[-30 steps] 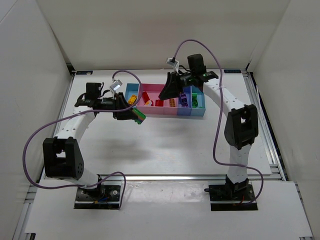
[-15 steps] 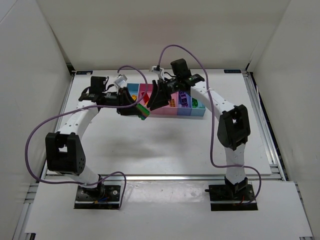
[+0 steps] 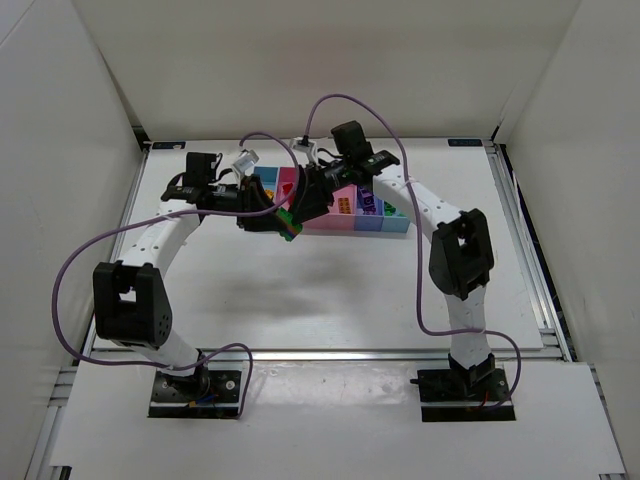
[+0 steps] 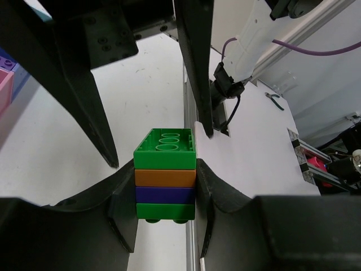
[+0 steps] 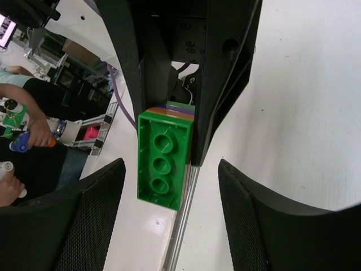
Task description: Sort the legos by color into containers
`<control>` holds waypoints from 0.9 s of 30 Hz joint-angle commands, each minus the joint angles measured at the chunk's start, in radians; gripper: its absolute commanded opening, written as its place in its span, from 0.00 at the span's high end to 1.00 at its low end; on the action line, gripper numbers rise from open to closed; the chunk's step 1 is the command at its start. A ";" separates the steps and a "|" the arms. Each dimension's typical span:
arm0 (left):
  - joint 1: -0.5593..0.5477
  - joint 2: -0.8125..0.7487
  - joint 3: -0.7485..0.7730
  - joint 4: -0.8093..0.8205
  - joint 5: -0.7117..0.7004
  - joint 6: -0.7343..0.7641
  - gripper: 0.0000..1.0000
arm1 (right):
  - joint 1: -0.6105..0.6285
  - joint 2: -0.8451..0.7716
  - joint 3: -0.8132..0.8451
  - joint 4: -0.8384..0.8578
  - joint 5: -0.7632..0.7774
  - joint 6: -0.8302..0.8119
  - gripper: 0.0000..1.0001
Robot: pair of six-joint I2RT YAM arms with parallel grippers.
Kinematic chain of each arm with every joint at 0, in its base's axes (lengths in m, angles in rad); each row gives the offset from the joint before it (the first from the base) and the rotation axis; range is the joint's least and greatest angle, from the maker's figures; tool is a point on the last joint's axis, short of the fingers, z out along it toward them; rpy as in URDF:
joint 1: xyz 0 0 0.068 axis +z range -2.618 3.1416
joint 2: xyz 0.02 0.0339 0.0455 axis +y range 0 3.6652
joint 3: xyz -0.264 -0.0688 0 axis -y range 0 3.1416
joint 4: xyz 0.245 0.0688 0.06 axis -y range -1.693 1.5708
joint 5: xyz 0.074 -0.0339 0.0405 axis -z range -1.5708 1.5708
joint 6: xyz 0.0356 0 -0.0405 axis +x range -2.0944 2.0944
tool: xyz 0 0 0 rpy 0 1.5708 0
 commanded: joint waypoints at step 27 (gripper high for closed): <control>-0.006 -0.039 -0.027 -0.001 0.034 0.036 0.81 | 0.000 -0.018 0.013 0.022 0.058 0.040 0.68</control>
